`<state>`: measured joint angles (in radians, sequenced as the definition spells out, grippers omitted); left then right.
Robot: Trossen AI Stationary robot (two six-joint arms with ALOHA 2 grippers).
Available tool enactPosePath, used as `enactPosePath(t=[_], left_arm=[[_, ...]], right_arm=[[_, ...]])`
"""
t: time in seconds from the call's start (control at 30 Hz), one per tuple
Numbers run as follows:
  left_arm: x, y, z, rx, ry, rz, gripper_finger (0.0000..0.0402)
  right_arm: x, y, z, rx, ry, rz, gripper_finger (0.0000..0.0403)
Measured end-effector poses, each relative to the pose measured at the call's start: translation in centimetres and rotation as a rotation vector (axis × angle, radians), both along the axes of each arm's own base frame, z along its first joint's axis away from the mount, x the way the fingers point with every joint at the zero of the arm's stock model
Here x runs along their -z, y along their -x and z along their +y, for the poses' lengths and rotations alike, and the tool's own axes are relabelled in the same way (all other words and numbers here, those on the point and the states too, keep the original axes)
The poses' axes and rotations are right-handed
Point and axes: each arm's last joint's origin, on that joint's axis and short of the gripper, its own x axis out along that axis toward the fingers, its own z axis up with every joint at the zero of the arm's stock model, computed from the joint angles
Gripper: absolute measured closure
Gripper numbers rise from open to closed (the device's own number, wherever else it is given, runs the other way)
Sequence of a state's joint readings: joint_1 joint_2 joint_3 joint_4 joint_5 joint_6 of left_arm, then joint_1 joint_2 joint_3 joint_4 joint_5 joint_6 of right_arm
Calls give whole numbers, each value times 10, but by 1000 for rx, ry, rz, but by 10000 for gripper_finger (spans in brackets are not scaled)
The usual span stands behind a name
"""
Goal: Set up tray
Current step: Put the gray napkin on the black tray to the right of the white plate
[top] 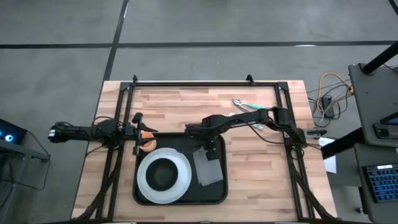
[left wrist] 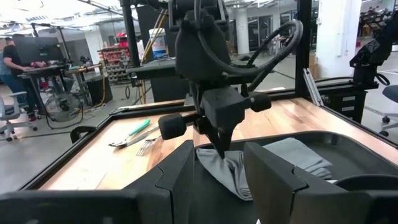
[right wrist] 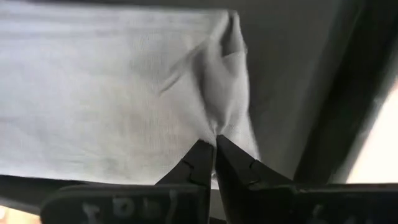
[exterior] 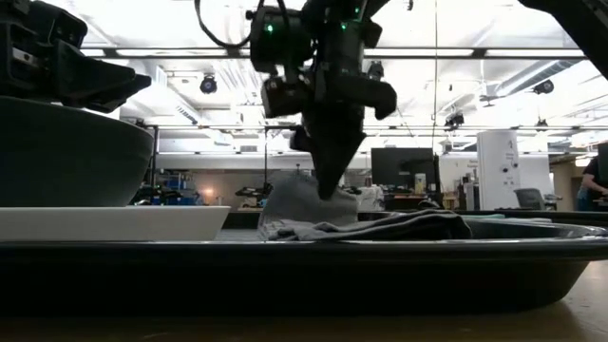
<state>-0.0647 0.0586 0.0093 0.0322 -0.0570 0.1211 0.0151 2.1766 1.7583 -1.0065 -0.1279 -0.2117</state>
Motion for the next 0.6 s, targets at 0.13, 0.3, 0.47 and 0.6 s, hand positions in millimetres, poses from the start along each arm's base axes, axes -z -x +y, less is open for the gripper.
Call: enactPosePath(t=[0.13, 0.3, 0.47, 0.6], left_arm=[[0, 0, 0, 0, 0, 0, 280], [0, 0, 0, 0, 0, 0, 280], [0, 0, 0, 0, 0, 0, 280], [0, 0, 0, 0, 0, 0, 280]], right_arm=[[-3, -2, 0, -8, 1, -10, 394], [-5, -2, 0, -32, -4, -17, 386], [-5, -2, 1, -25, -8, -15, 336], [-5, -2, 1, -3, -11, -12, 279]])
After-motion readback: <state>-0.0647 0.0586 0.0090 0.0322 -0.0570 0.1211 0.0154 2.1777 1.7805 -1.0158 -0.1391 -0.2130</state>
